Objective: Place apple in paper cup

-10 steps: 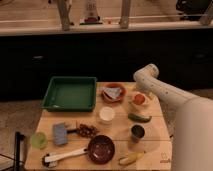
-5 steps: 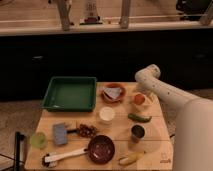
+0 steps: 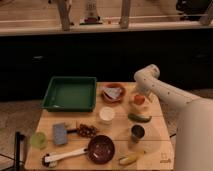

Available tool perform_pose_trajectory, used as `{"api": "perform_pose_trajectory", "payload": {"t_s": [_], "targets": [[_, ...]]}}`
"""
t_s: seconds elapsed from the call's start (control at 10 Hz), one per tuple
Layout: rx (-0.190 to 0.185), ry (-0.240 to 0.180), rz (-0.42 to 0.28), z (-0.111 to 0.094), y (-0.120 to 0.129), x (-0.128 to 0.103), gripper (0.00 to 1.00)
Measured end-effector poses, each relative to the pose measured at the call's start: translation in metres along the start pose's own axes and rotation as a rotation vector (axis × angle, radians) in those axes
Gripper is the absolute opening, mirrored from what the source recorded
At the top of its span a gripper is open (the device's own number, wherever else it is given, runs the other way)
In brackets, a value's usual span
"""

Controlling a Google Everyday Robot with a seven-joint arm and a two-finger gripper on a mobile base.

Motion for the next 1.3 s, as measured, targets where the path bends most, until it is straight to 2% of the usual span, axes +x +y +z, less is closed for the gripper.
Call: {"api": "perform_pose_trajectory", "payload": {"t_s": [0.2,0.9,1.1,1.3], "targets": [[0.002,-0.009,-0.009,-0.001,-0.002,-0.005,0.77],[0.001,0.001,-0.019,-0.005,-0.003,-0.012,0.08],[0.006,0.009,-0.027,-0.012,-0.005,-0.011,0.00],[0.015,0.018,-0.037,-0.019,-0.007,-0.011,0.00]]}}
